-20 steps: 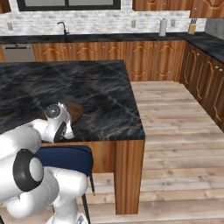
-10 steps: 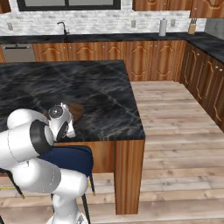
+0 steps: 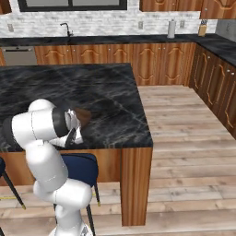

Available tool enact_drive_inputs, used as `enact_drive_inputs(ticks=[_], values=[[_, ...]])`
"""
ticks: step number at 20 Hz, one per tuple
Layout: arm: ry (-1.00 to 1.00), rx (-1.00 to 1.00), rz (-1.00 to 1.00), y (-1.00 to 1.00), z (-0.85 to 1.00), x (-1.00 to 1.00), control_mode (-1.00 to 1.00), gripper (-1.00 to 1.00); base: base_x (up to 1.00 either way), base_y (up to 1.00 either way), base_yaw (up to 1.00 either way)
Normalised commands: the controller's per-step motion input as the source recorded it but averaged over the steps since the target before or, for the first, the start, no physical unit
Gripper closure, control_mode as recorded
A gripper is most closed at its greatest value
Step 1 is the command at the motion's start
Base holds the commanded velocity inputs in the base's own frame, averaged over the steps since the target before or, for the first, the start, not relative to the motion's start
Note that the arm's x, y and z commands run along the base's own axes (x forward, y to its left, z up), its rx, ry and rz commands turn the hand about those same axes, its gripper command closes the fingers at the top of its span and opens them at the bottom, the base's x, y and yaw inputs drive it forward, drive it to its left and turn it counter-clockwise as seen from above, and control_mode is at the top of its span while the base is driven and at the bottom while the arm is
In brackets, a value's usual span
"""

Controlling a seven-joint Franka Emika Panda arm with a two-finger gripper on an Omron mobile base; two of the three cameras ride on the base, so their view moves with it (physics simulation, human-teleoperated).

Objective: Pick up the bowls from the cabinet and place each bowl in front of a stool on the dining counter.

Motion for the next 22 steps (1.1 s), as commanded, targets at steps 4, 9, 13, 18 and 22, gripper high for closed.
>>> enact_drive_inputs(ticks=[4,9,13,18,22], values=[[0.01,0.00,-0.02,0.21,-0.28,0.48,-1.00,1.00,0.00,0.00,0.00],[0.02,0.00,-0.03,0.22,-0.19,0.39,-1.00,1.00,0.00,0.00,0.00],[-0.06,-0.02,-0.09,0.02,0.71,-0.29,-1.00,1.00,0.00,0.00,0.00],[-0.21,-0.10,-0.09,-0.01,1.00,-0.29,-1.00,-1.00,0.00,0.00,0.00],[-0.23,-0.09,-0.06,0.00,1.00,-0.26,-1.00,-1.00,0.00,0.00,0.00]])
